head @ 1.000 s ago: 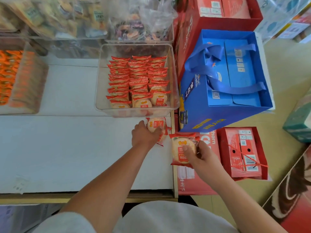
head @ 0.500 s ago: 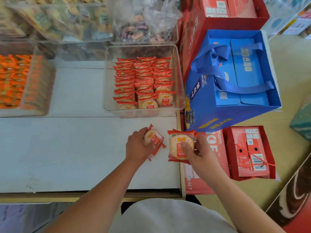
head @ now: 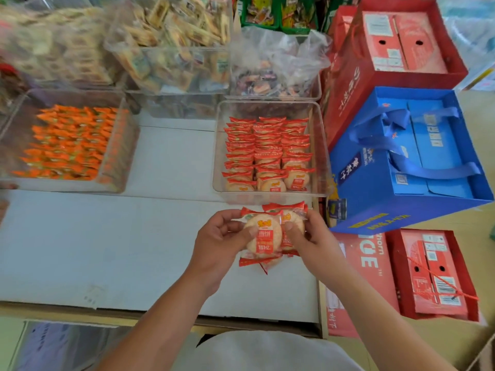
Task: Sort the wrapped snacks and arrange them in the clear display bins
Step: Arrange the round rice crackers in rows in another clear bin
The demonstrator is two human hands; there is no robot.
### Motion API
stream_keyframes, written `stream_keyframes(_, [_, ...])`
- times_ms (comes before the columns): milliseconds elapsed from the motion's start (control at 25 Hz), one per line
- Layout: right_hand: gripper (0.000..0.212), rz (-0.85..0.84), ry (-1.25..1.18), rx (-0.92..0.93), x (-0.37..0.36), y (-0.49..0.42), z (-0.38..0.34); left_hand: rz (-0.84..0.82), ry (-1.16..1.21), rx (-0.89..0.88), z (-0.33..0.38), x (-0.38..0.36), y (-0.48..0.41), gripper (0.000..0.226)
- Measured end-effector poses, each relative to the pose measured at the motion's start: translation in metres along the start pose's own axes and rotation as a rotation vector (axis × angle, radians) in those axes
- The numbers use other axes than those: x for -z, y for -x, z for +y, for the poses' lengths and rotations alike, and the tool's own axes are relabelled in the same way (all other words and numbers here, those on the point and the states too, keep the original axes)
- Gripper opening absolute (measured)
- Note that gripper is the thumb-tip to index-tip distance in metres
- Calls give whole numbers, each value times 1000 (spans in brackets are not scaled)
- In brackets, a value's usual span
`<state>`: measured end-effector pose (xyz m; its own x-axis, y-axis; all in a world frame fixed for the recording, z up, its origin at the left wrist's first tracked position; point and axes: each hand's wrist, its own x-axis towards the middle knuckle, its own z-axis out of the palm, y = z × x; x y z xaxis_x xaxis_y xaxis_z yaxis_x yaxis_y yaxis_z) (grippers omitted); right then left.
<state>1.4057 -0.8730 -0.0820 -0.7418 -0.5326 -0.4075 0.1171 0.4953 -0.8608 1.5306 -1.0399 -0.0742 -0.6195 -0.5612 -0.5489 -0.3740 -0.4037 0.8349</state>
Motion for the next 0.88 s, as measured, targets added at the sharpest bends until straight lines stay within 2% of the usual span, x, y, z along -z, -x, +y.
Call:
stream_keyframes(200, [29, -58, -11, 74, -19, 12, -18, -22, -68, -43, -2, -3, 2, 32])
stream_keyframes(360, [39, -66, -118, 74, -25, 20, -23, -20, -123, -87, -5, -13, 1, 27])
stream_keyframes(480, [50, -61, -80, 75, -24, 19, -21, -176, -121, -48, -4, -23, 5, 34])
stream_keyframes(560, [44, -68, -93, 66, -21, 16, -15, -307, -112, -22, -2, -29, 10, 37])
stream_keyframes(640, [38, -105, -114, 65, -18, 12, -7, -371, -104, -9, -1, -32, 11, 40])
stream_keyframes(800, [33, -166, -121, 18, -7, 5, 0, -332, -64, -13, -5, -28, 3, 46])
stream_keyframes(880, [46, -180, -172, -72, 5, 1, -3, -291, -33, 5, -7, -24, -2, 53])
